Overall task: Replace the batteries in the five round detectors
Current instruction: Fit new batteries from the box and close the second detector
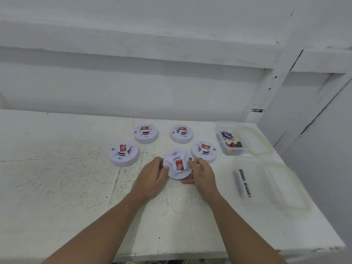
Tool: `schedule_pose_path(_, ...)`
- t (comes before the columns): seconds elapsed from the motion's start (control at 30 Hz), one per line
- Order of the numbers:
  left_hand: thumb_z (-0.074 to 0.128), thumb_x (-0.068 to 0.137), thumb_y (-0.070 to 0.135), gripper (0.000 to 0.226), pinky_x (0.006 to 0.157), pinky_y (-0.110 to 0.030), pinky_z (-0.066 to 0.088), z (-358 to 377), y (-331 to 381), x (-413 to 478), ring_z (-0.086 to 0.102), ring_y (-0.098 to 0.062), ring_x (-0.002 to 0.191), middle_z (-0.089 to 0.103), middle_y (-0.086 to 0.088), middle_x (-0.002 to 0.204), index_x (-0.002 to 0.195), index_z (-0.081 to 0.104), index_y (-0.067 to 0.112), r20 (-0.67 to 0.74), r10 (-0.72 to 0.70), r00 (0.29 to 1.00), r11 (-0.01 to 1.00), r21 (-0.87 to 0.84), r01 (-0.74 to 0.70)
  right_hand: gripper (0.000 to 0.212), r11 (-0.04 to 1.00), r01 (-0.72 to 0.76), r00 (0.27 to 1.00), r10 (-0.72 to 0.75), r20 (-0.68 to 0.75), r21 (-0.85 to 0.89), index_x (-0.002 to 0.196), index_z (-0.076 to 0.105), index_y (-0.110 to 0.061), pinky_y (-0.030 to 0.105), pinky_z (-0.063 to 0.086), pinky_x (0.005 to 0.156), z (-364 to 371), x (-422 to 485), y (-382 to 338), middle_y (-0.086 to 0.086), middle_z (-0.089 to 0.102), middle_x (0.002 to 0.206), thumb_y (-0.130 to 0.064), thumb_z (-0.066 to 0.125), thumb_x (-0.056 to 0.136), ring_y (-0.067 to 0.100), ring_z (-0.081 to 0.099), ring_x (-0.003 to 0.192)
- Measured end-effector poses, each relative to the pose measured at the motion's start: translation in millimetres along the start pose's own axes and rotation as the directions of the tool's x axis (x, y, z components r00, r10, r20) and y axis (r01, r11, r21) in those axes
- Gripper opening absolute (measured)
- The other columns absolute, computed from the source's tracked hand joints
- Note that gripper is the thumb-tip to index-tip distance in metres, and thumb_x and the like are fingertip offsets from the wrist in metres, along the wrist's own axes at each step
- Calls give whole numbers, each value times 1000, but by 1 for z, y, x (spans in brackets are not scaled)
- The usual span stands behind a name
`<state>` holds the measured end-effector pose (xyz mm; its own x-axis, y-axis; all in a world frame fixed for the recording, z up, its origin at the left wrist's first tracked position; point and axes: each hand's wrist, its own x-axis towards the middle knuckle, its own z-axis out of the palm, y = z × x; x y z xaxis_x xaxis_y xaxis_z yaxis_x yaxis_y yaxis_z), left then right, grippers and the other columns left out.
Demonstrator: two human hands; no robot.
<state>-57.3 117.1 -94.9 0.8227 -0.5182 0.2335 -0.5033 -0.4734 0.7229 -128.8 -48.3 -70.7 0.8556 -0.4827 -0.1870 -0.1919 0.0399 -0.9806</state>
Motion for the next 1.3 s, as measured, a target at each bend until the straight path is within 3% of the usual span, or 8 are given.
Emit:
schedule_pose_path(0.13, 35, 97, 45, 25, 66, -36, 48, 0, 0, 0, 54, -11, 78, 56, 6, 87, 95, 48, 24, -4, -2, 1000, 1000, -9, 2, 31, 1000, -5, 1000, 5, -3, 1, 94, 56, 3, 36, 60, 59, 0, 1, -1, 14, 72, 89, -28, 56, 94, 29, 72, 71)
schedule_pose_path(0.57, 34, 95, 46, 25, 65, -37, 47, 0, 1, 0, 55, -11, 75, 59, 7, 84, 93, 49, 26, -2, -45, 999, 997, -59, 45, 34, 999, -13, 999, 12, 42, 31, 99, 58, 3, 44, 60, 69, -3, -1, 1, 14, 72, 93, -31, 58, 93, 29, 73, 76)
schedule_pose_path(0.87, 35, 97, 45, 21, 66, -36, 47, -2, 1, -2, 55, -11, 77, 59, 8, 85, 94, 48, 28, 9, -45, 999, 996, -71, 46, 30, 999, 9, 999, -10, 36, 37, 100, 58, 1, 38, 61, 65, -3, -4, -1, 12, 73, 93, -28, 57, 94, 26, 73, 76)
schedule_pose_path(1.0, 38, 94, 44, 22, 66, -25, 45, -5, 7, -5, 57, -7, 80, 61, 10, 89, 98, 51, 27, -36, -45, 998, 983, -179, 38, 28, 998, 20, 997, -23, 67, 53, 99, 61, -1, 38, 60, 70, -2, -6, 1, 13, 73, 95, -28, 57, 94, 25, 73, 82)
schedule_pose_path(1.17, 41, 94, 41, 25, 67, -22, 47, -9, 10, -8, 60, -7, 83, 64, 11, 93, 105, 54, 23, -58, -32, 998, 974, -224, 18, 27, 991, 39, 987, -58, 147, 127, 102, 63, 0, 36, 60, 76, -8, -10, -1, 13, 74, 97, -25, 57, 94, 26, 72, 89)
schedule_pose_path(1.3, 50, 97, 24, 16, 70, -12, 47, -10, 13, -10, 63, -3, 89, 67, 12, 97, 110, 57, 22, -119, -39, 992, 961, -277, 5, 23, 987, 38, 980, -68, 188, 158, 104, 65, -2, 35, 58, 81, -10, -11, -2, 12, 74, 98, -21, 59, 93, 26, 71, 94)
